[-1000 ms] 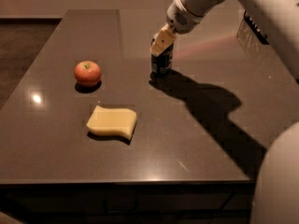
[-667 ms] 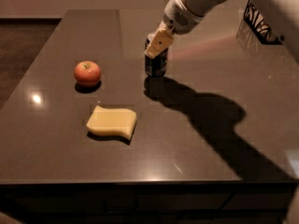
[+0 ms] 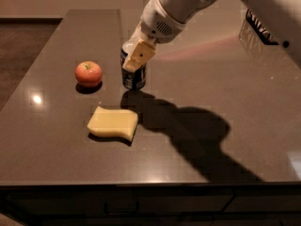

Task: Move pepsi can near sponge

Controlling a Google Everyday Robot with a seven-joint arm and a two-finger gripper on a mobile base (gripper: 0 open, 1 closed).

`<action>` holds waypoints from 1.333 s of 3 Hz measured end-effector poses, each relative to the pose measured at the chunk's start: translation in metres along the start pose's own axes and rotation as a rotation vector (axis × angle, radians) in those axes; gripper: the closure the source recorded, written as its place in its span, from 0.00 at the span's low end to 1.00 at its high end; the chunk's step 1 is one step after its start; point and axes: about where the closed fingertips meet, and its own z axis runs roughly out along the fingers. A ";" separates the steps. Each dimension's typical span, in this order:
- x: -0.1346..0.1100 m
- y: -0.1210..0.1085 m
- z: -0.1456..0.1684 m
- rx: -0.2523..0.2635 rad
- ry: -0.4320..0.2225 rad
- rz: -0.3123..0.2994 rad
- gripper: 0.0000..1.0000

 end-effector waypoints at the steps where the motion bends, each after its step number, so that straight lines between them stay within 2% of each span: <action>1: -0.012 0.020 0.008 -0.046 -0.009 -0.060 1.00; 2: -0.013 0.034 0.018 -0.095 -0.003 -0.095 0.84; 3: -0.010 0.041 0.027 -0.133 0.004 -0.111 0.59; 4: -0.006 0.044 0.033 -0.150 0.009 -0.117 0.36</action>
Offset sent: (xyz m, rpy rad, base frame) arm -0.0420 0.0307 -0.0239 -0.0357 0.0460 0.1944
